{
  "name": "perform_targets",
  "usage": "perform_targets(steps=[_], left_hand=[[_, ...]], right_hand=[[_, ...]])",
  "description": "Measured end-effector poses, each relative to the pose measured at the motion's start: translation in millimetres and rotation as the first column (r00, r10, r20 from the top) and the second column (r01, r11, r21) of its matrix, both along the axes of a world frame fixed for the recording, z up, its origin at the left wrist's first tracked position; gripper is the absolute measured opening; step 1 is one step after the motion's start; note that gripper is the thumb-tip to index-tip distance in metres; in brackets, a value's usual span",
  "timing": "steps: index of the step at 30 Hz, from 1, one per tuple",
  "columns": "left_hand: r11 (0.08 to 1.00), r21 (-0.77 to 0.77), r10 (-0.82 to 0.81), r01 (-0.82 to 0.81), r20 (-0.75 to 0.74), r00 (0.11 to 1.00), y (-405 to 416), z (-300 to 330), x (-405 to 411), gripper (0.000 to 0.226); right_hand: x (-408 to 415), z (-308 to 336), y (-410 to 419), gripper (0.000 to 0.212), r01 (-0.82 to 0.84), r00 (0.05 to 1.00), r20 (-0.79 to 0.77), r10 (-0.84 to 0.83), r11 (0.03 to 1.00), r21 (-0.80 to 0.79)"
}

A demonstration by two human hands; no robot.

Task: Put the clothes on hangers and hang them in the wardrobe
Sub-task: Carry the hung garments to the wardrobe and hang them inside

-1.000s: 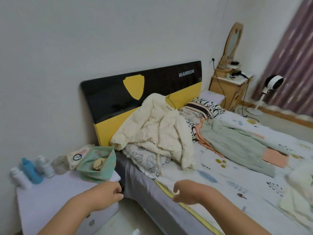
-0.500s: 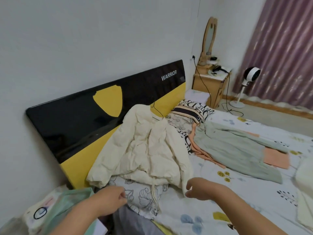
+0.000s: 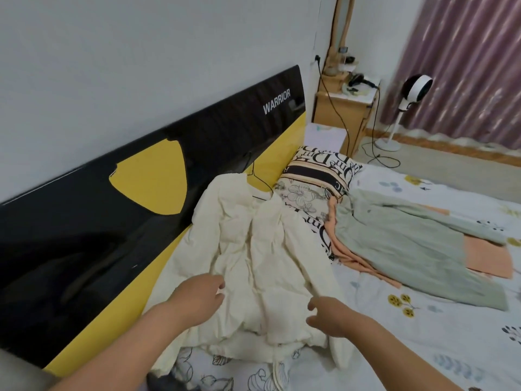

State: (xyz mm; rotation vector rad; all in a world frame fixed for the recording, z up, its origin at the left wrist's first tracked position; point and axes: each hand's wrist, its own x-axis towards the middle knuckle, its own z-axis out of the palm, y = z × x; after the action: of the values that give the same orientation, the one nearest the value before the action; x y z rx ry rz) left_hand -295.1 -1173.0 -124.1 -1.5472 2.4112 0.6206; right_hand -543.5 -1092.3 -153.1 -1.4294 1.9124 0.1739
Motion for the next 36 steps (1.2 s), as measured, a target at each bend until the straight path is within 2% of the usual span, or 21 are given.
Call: perform_targets(steps=[4,8,13,16,20,24,27,30,33,36], left_hand=[[0.994,-0.085,0.063,-0.064,-0.016,0.998,-61.1,-13.0,-22.3,0.034],[0.969,-0.239,0.084,-0.067,0.061,0.995,-131.7,-27.2,-49.1,0.036],[0.884,-0.463,0.128,-0.068,0.099,0.987,-221.1,-43.0,-85.0,0.050],[0.812,-0.583,0.162,-0.027,0.180,0.970,-270.5,-52.7,-101.4,0.053],[0.836,-0.548,0.197,0.007,0.313,0.929,-329.6,-72.7,-119.6,0.061],[0.810,-0.580,0.216,0.083,0.427,0.878,-355.4,-87.0,-145.5,0.064],[0.852,-0.522,0.264,-0.033,0.375,0.889,-362.1,-86.8,-158.2,0.044],[0.902,-0.402,0.262,-0.160,0.212,0.941,-354.1,-80.1,-163.2,0.031],[0.871,-0.468,0.215,-0.149,0.092,0.972,-331.5,-55.5,-163.6,0.029],[0.826,-0.531,0.194,-0.189,-0.047,0.980,-307.2,-21.6,-151.6,0.029]], right_hand=[[-18.1,-32.3,-68.4,0.045,-0.005,1.000,-0.003,0.005,1.000,0.002],[-36.5,-75.3,-142.0,0.048,0.010,1.000,-0.023,-0.010,1.000,0.005],[-56.8,-122.0,-228.8,0.049,0.084,0.992,-0.079,-0.094,0.990,-0.116],[-65.9,-147.9,-269.7,0.056,0.142,0.979,-0.122,-0.164,0.975,-0.171],[-70.6,-188.1,-300.8,0.068,0.213,0.966,-0.116,-0.232,0.965,-0.152],[-71.9,-209.9,-298.5,0.069,0.120,0.964,-0.213,-0.160,0.974,-0.190],[-74.4,-209.9,-291.1,0.064,0.034,0.953,-0.287,-0.093,0.978,-0.206],[-77.4,-203.6,-282.8,0.060,0.009,0.956,-0.283,-0.079,0.971,-0.240],[-85.7,-191.0,-271.7,0.053,0.061,0.986,-0.134,-0.104,0.954,-0.293],[-95.6,-170.0,-252.0,0.049,0.067,0.991,-0.088,-0.100,0.944,-0.323]])
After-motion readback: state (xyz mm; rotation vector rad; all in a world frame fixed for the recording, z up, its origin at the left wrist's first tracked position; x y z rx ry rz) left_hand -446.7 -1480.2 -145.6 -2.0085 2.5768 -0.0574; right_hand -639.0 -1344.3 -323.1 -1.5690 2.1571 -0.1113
